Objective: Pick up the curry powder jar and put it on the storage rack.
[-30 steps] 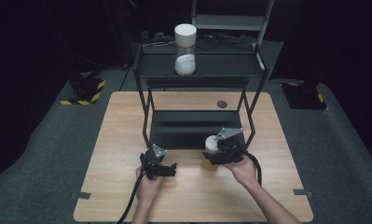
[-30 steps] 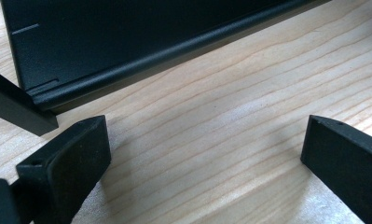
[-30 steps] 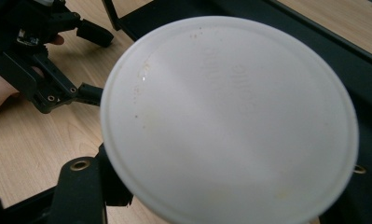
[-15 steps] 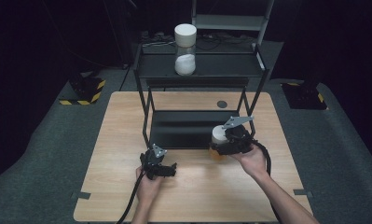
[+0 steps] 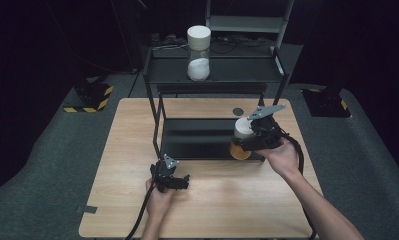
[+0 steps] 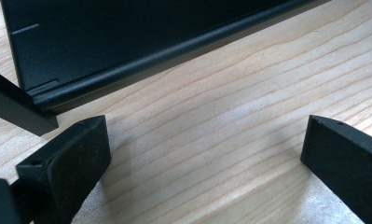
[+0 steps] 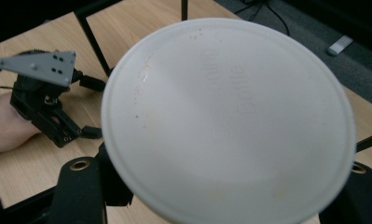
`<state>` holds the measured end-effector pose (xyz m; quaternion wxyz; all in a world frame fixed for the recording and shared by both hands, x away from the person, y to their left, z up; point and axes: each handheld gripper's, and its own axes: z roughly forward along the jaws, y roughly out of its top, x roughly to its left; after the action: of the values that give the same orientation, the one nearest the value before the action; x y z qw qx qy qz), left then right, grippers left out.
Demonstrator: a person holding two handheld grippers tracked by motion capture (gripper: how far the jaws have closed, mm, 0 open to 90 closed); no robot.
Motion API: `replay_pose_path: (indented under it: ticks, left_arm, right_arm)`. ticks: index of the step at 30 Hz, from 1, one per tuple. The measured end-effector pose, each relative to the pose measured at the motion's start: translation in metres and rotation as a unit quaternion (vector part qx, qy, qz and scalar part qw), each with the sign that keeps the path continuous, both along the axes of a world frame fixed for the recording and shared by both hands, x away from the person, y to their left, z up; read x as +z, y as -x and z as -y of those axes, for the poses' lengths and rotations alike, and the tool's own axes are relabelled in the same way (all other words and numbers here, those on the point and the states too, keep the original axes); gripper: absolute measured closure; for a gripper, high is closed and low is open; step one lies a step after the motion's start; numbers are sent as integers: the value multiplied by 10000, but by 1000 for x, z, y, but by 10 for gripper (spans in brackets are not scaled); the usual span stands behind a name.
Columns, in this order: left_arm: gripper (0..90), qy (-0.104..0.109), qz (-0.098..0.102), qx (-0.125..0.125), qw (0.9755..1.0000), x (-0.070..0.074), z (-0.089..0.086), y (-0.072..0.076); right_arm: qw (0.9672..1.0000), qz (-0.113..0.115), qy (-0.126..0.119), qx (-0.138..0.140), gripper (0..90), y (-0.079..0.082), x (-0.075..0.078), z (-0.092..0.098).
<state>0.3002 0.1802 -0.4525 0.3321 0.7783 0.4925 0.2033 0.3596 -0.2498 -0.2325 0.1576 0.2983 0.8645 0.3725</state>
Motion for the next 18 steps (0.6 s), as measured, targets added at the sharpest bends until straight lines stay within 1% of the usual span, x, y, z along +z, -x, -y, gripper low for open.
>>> replay_pose_path:
  ticks: [2,3,4,5,6,9,10,11,12,13,14,16,17,18]
  left_arm:
    - [14,0,-1,-2,10000,0,0,0]
    - [14,0,-1,-2,10000,0,0,0]
    - [14,-1,-2,-3,10000,0,0,0]
    - [14,2,2,3,10000,0,0,0]
    - [14,2,2,3,10000,0,0,0]
    - [14,0,0,-2,10000,0,0,0]
    - [13,1,0,-1,10000,0,0,0]
    - [14,1,0,-1,10000,0,0,0]
    - [13,-1,-1,-3,10000,0,0,0]
    - [14,-1,-1,-3,10000,0,0,0]
    - [14,-2,-2,-4,10000,0,0,0]
    - [14,0,0,-1,10000,0,0,0]
    - [14,-15,5,-4,10000,0,0,0]
    - [13,-12,5,-6,10000,0,0,0]
  right_arm:
    - [10000,-3,-42,-13,343,-1,9,2]
    - [10000,-3,-42,-13,343,-1,9,2]
    - [10000,9,-48,-6,342,-2,13,2]
    - [10000,32,-29,-3,343,-2,19,2]
    - [10000,32,-29,-3,343,-2,19,2]
    - [10000,44,-18,0,343,-4,31,2]
    - [10000,59,-23,-4,342,-5,37,2]
    - [10000,59,-23,-4,342,-5,37,2]
    - [10000,93,-7,8,343,-5,44,2]
    - [10000,93,-7,8,343,-5,44,2]
    - [9999,110,-7,13,343,-5,48,2]
    - [9999,121,-30,-19,343,-7,58,3]
    - [9999,121,-30,-19,343,-7,58,3]
    - [9999,147,-47,-43,343,-8,64,4]
